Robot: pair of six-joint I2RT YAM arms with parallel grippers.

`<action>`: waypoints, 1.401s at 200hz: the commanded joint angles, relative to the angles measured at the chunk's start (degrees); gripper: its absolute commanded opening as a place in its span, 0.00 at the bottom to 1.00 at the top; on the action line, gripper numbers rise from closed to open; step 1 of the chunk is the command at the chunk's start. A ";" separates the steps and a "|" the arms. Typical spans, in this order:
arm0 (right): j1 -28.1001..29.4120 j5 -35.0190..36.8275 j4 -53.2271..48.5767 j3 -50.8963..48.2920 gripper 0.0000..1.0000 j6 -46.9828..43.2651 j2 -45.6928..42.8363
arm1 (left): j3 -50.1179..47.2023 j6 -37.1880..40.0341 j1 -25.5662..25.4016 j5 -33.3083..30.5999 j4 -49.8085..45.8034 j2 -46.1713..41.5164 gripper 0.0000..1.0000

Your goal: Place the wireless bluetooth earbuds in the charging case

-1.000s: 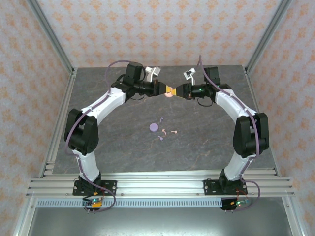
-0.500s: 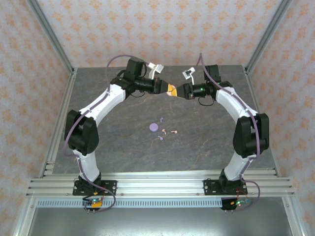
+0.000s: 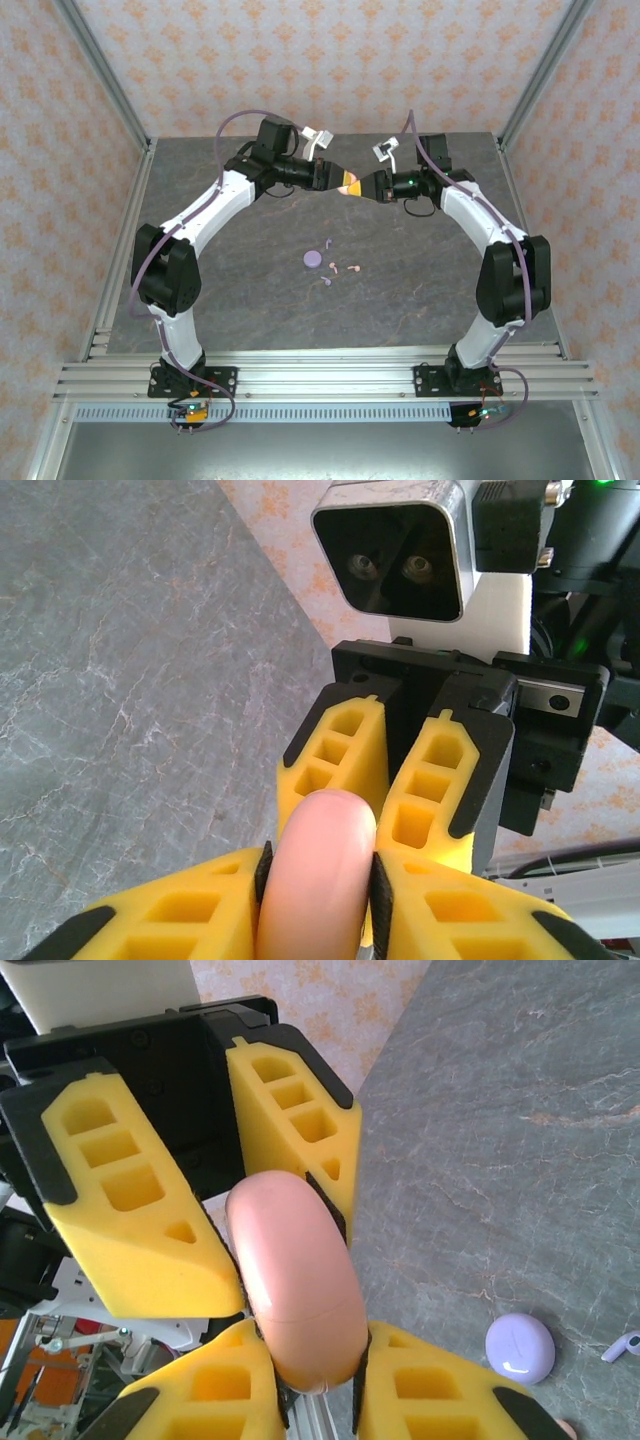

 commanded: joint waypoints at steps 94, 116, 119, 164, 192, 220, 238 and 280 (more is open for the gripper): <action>-0.15 4.82 10.25 -2.29 0.21 6.03 -2.92 | -6.72 -8.93 -1.11 -4.48 11.34 -4.61 0.15; -0.24 4.76 10.18 -2.09 0.24 5.91 -3.20 | -5.85 -7.25 -1.14 -4.49 9.19 -4.52 0.08; -0.24 4.61 10.17 -2.00 0.25 5.84 -3.21 | -5.73 -7.01 -1.10 -4.40 8.79 -4.43 0.07; -0.60 3.64 8.23 -0.24 0.34 4.35 -3.05 | -4.12 -4.09 -1.14 -2.29 5.97 -4.48 0.02; -0.72 2.42 5.85 1.41 0.38 2.44 -2.50 | -2.46 -1.52 -1.15 -1.84 2.60 -4.26 0.01; -0.76 1.02 2.70 3.23 0.38 0.04 -1.55 | -2.11 -1.20 -1.16 -0.82 2.51 -4.35 0.00; -0.76 0.03 0.96 4.09 0.38 -1.29 -0.94 | -1.78 -0.99 -1.13 -0.36 2.47 -4.18 0.00; -0.73 -2.11 -2.42 5.77 0.38 -4.07 -0.07 | -1.75 -1.57 -1.24 1.36 3.65 -4.08 0.00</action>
